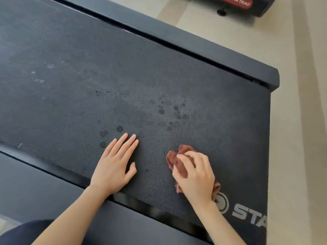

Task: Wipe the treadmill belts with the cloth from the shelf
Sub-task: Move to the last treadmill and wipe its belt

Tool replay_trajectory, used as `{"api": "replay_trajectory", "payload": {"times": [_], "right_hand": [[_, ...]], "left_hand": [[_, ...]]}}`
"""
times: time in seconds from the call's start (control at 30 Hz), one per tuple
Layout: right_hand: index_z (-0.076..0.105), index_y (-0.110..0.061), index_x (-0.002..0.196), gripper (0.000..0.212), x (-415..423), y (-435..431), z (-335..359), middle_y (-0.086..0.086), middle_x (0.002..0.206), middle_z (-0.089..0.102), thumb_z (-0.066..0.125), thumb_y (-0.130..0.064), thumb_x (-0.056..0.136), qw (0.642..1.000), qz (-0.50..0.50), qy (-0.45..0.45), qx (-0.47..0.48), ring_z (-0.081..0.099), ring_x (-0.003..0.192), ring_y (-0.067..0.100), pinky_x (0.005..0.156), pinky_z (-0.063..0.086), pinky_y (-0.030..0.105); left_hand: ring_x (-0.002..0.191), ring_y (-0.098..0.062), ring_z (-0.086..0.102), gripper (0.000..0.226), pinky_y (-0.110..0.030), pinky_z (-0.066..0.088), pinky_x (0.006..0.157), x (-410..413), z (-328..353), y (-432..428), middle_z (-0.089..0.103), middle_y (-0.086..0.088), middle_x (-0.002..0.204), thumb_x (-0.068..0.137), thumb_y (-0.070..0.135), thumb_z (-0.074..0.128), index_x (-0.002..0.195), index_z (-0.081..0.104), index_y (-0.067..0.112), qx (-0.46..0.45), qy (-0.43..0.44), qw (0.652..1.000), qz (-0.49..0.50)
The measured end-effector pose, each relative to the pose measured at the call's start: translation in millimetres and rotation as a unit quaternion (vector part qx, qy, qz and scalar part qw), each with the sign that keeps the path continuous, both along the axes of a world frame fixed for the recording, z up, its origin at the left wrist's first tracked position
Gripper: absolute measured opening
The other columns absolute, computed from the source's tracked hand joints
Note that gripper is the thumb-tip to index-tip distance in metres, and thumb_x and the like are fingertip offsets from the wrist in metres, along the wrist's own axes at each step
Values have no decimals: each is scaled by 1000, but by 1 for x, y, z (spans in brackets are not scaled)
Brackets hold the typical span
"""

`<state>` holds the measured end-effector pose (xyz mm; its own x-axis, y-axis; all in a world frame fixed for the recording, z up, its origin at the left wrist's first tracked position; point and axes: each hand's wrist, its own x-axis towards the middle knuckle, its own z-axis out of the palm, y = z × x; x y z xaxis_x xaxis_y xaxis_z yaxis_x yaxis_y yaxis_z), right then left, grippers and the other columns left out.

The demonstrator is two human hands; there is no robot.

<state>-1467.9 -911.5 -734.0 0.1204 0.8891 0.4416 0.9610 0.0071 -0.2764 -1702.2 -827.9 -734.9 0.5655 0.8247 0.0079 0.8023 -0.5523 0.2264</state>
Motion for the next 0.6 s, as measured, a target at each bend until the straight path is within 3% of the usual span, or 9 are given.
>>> {"api": "replay_trajectory", "payload": {"times": [0.23, 0.37, 0.47, 0.6], "right_hand": [[71, -22, 84, 14, 29, 167, 1, -2, 91, 63, 68, -28, 72, 998, -65, 11, 22, 57, 86, 25, 62, 48, 31], [71, -22, 91, 19, 47, 241, 2, 0, 98, 63, 64, -33, 77, 998, -68, -2, -20, 56, 95, 27, 66, 49, 35], [70, -21, 97, 24, 47, 254, 5, 2, 104, 61, 61, -34, 80, 996, -77, 0, -39, 53, 100, 28, 71, 48, 37], [69, -19, 85, 18, 16, 212, 7, 5, 90, 60, 62, -31, 73, 993, -121, 2, 2, 54, 87, 30, 67, 50, 37]], "left_hand": [[144, -21, 20, 62, -43, 18, 116, -1, -3, 1, 30, -1, 153, 86, 34, 38, 143, 40, 11, 1, -21, 1000, 1], [144, -20, 20, 61, -43, 19, 115, -2, -4, 2, 31, 0, 153, 86, 35, 40, 143, 41, 12, 5, -33, 999, 3], [144, -20, 20, 61, -43, 19, 115, -3, -4, 2, 31, 1, 153, 86, 35, 41, 143, 41, 13, 5, -31, 1000, 3], [143, -21, 21, 62, -43, 19, 115, -2, -2, 1, 32, 0, 153, 85, 35, 40, 142, 42, 13, 0, -16, 1000, 4]]}}
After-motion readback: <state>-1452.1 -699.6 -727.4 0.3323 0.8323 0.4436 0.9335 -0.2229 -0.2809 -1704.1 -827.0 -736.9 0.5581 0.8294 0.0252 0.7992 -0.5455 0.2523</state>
